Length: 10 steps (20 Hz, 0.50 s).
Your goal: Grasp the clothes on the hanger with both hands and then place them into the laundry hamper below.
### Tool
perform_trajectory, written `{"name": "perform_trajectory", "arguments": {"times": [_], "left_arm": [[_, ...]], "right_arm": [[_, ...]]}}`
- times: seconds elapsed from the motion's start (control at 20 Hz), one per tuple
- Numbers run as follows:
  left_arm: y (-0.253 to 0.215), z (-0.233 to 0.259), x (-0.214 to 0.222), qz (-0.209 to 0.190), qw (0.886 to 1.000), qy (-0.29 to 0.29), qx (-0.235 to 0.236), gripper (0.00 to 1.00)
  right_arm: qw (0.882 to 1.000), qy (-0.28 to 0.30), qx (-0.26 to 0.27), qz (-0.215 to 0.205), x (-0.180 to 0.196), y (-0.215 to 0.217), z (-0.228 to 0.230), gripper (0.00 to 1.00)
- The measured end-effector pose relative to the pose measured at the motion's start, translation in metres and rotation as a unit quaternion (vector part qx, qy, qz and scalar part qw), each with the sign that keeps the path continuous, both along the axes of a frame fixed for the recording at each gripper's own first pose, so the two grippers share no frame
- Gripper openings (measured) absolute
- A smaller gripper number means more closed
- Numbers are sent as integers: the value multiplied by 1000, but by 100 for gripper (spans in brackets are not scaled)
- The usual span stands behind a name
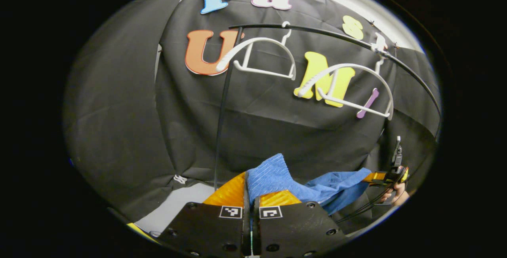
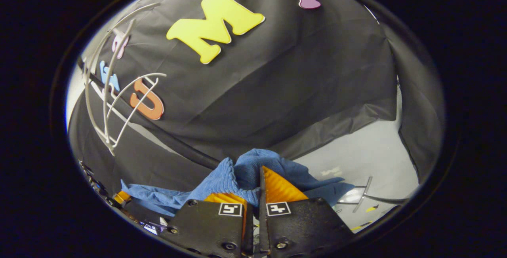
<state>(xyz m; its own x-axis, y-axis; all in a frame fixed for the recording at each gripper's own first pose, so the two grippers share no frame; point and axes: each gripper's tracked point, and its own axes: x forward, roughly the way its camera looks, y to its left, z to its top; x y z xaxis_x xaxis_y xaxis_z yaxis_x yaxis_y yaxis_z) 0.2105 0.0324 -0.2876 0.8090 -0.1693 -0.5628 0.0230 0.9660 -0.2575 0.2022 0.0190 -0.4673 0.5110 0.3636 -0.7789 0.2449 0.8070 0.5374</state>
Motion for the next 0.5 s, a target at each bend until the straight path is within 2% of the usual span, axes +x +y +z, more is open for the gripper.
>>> {"name": "perform_trajectory", "arguments": {"times": [0.1, 0.5], "left_arm": [[-17, 12, -12, -21, 1000, -10, 6, 2], [-90, 76, -43, -112, 991, -68, -21, 2]], "right_arm": [[1000, -13, -15, 17, -15, 10, 12, 10], [995, -74, 1, 65, -60, 47, 97, 9]]}}
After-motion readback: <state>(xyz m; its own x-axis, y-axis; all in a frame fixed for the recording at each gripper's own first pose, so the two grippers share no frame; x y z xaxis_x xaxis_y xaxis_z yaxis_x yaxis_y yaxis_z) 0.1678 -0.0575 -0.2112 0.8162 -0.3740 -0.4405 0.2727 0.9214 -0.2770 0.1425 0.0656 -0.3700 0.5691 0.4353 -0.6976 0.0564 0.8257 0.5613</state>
